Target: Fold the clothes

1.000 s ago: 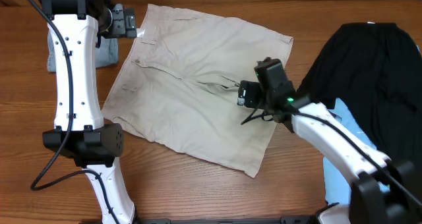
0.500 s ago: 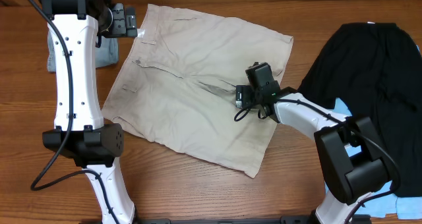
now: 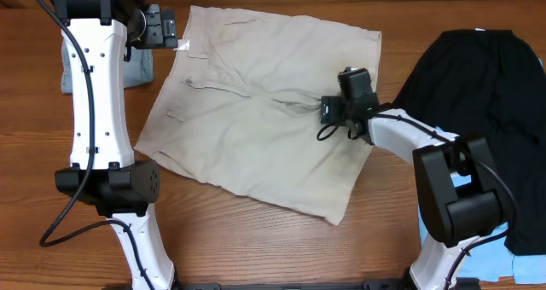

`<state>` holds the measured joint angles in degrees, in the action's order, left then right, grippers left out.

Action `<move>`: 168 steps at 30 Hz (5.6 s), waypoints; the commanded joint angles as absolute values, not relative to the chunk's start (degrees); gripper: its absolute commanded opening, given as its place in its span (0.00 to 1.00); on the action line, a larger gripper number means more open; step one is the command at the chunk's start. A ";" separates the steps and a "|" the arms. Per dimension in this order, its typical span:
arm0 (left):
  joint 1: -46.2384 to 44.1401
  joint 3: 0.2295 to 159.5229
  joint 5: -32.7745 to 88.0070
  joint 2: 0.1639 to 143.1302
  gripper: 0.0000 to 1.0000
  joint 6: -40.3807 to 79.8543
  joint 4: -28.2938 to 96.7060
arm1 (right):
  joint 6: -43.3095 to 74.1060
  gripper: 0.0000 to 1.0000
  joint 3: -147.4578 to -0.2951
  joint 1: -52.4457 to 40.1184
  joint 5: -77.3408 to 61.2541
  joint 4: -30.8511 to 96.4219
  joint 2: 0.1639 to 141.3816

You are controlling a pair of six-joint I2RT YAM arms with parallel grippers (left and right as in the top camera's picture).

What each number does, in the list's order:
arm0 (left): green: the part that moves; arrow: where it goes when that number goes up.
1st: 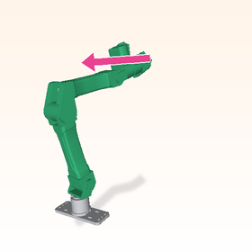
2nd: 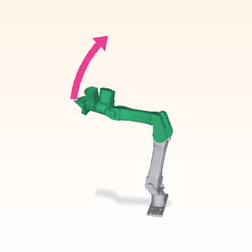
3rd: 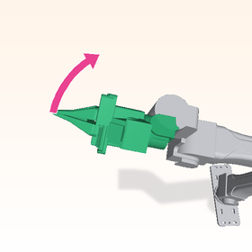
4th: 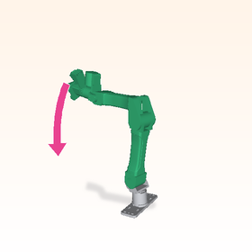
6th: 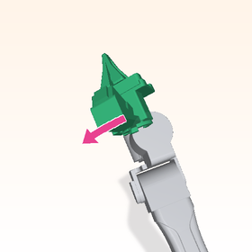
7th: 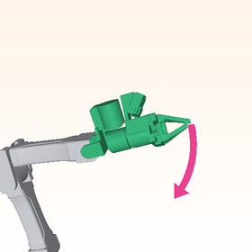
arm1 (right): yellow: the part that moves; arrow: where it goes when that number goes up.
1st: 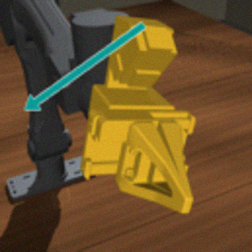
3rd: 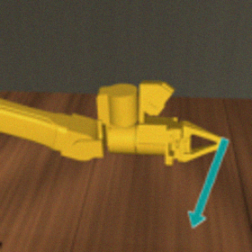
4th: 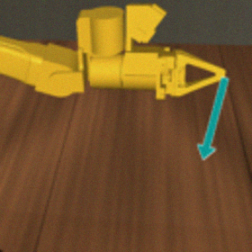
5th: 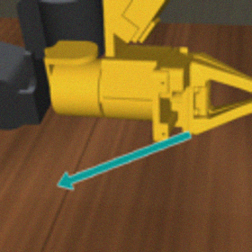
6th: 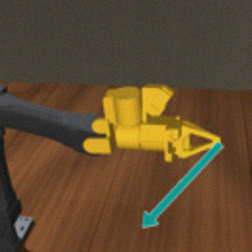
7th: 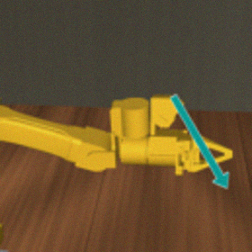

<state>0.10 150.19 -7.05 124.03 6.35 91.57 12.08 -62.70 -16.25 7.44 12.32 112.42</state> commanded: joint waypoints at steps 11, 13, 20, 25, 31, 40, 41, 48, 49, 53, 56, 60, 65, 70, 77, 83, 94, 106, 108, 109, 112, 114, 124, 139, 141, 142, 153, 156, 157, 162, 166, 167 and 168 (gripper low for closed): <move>0.38 150.98 -6.61 122.74 1.00 6.22 91.39 | 10.02 0.88 -66.87 -5.02 -5.41 19.07 114.08; 0.43 151.48 -6.63 121.69 1.00 6.24 91.50 | 10.24 0.89 -69.82 -5.19 -6.57 22.98 110.10; 0.40 153.27 -6.87 113.21 1.00 9.34 93.21 | 18.33 0.93 -81.03 -5.41 -11.77 39.55 92.86; 0.40 152.57 -9.61 107.87 0.99 12.23 96.82 | 27.31 0.88 -81.65 -6.52 -11.57 48.27 81.34; 0.40 146.45 -8.84 100.68 1.00 15.18 96.82 | 34.48 0.88 -81.58 -10.85 -2.81 60.51 73.69; 0.40 121.47 -10.90 88.92 1.00 22.90 95.61 | 45.63 0.89 -80.84 -22.57 6.50 74.50 69.08; 0.40 118.34 -11.16 88.51 1.00 24.36 94.67 | 46.70 0.90 -80.84 -23.79 6.98 75.66 69.10; 0.40 99.96 -10.87 89.27 1.00 36.99 85.36 | 46.96 1.00 -76.31 -26.94 6.11 75.50 69.23; 0.40 97.49 -10.87 89.62 1.00 37.80 83.68 | 46.96 1.00 -75.35 -26.94 5.39 75.13 69.23; 0.40 88.77 -9.28 91.72 1.00 38.59 76.31 | 46.92 1.00 -71.64 -26.94 4.34 73.73 69.25; 0.34 83.81 -8.64 94.15 1.00 38.61 72.60 | 46.96 1.00 -69.36 -26.94 4.40 72.71 69.45; 0.34 78.87 -6.22 98.37 1.00 38.98 67.57 | 46.96 1.00 -67.09 -26.94 4.49 70.81 69.63; 0.34 76.84 -2.85 104.84 0.92 43.77 65.47 | 49.47 0.94 -64.73 -26.94 5.02 69.87 70.65; 0.36 76.84 -2.90 111.50 0.92 50.46 62.96 | 51.29 0.88 -62.67 -26.94 5.06 69.93 72.99; 0.36 76.84 -1.87 116.18 0.88 50.39 59.11 | 52.60 0.86 -61.80 -26.94 5.08 69.89 74.24; 0.30 76.20 -2.04 116.75 0.67 50.33 56.66 | 54.50 0.83 -60.99 -26.94 5.10 69.76 74.41; 0.30 75.00 -1.96 116.81 0.29 50.39 53.47 | 62.70 0.70 -49.54 -26.96 3.66 65.10 74.61; 0.30 75.00 -1.78 116.81 0.24 50.39 53.49 | 68.93 0.58 -33.26 -27.05 -1.39 49.12 74.67; 0.30 75.00 -1.80 116.81 0.24 50.39 53.49 | 69.06 0.58 -32.45 -27.05 -0.97 47.68 74.72; 0.30 75.00 -1.83 116.81 0.24 50.39 53.52 | 69.06 0.58 -32.47 -26.98 -0.27 47.51 74.72; 0.30 75.00 -1.83 116.81 0.24 50.37 53.58 | 69.04 0.58 -32.47 -26.98 2.20 46.11 74.72; 0.30 75.00 -1.83 116.81 0.24 50.37 53.60 | 69.04 0.58 -32.47 -26.98 3.60 44.97 74.72; 0.54 75.64 -6.61 116.79 0.04 40.86 53.25 | 65.76 0.04 -32.47 -26.98 7.51 43.18 74.72; 0.73 97.38 -8.19 116.77 0.04 32.47 75.70 | 56.58 0.04 -45.78 -22.33 11.99 53.56 71.42; 0.73 102.00 -8.29 116.75 0.04 32.08 80.27 | 54.15 0.04 -50.22 -21.47 12.01 56.07 70.37; 0.73 104.27 -8.38 116.64 0.04 32.05 82.52 | 53.08 0.04 -52.64 -21.06 12.01 57.23 69.84; 0.71 114.41 -11.29 109.43 0.04 31.64 96.84 | 49.04 0.04 -69.76 -19.27 11.75 70.70 65.87; 0.49 111.50 -10.55 104.71 0.04 31.79 96.84 | 49.08 0.04 -69.76 -19.35 11.25 73.38 63.05; 0.34 110.34 -10.50 102.85 0.05 32.05 96.84 | 49.06 0.04 -69.76 -19.38 11.07 74.17 62.08; 0.30 103.13 -11.53 93.06 0.04 35.92 96.73 | 48.93 0.04 -69.76 -19.38 10.26 77.95 56.64; 0.30 95.57 -12.45 87.48 0.04 38.17 94.24 | 45.32 0.04 -69.76 -19.38 10.22 77.17 55.29; 0.30 93.27 -12.45 86.67 0.04 38.85 93.17 | 44.71 0.04 -69.73 -19.38 10.22 76.47 55.64; 0.30 91.29 -12.43 86.24 0.04 39.24 92.14 | 44.12 0.04 -69.73 -19.38 10.24 75.64 56.27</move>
<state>-0.01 96.16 -6.35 87.50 36.29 93.91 47.27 -68.49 -19.97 6.39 76.66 55.55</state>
